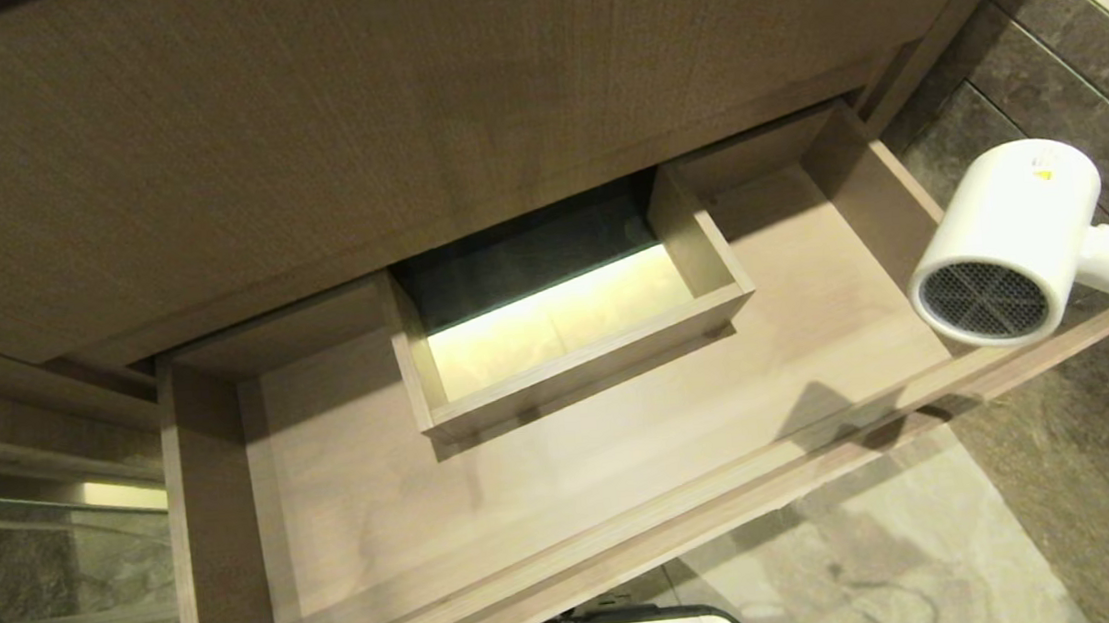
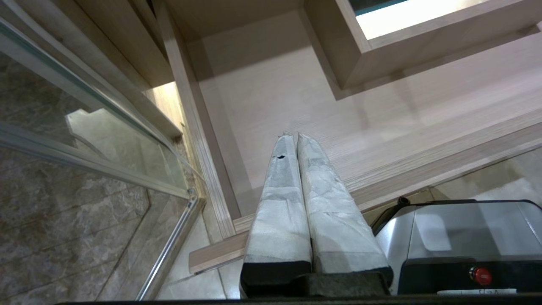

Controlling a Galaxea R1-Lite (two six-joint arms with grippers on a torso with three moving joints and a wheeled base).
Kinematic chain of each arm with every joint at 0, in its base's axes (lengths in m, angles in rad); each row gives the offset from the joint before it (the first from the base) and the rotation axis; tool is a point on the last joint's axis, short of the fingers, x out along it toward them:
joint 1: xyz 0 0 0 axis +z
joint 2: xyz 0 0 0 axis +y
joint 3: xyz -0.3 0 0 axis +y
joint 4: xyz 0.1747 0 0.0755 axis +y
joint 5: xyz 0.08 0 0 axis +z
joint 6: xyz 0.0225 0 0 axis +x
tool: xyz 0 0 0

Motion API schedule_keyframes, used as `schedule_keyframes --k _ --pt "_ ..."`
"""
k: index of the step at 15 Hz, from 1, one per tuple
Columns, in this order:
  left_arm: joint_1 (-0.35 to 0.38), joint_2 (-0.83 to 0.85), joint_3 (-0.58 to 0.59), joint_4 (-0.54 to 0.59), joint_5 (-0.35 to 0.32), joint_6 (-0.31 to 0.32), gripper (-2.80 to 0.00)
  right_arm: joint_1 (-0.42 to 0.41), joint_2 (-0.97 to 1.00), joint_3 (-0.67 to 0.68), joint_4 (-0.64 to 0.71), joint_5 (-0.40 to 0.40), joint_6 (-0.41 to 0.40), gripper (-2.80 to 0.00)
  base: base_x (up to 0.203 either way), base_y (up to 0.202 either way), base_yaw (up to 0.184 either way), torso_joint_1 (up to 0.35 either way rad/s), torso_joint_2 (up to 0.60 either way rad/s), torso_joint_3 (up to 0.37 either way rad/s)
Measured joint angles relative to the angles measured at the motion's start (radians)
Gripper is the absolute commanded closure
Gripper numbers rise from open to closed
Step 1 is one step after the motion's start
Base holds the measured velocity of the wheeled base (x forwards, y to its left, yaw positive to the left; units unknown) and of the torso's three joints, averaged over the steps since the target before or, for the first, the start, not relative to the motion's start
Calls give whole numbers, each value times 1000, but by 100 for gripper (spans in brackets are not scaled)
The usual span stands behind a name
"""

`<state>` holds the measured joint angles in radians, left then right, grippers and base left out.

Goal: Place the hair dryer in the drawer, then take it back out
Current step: Put it into the drawer

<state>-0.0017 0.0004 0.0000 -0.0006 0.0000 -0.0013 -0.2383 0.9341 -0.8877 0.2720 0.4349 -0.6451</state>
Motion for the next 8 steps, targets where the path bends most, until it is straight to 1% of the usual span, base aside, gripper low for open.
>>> schedule_keyframes --k 2,4,6,8 --pt "0 0 0 1 -1 0 0 -22 87 -43 3 -1 3 0 0 0 0 2 46 39" --pt "0 0 0 1 0 0 0 -46 209 -116 25 -3 16 0 0 0 0 1 29 42" --pt "0 0 0 1 -1 0 0 -61 359 -219 65 -4 56 0 0 0 0 1 7 34" --pt "0 0 0 1 -1 0 0 -66 519 -343 91 -13 117 0 0 0 0 13 0 16"
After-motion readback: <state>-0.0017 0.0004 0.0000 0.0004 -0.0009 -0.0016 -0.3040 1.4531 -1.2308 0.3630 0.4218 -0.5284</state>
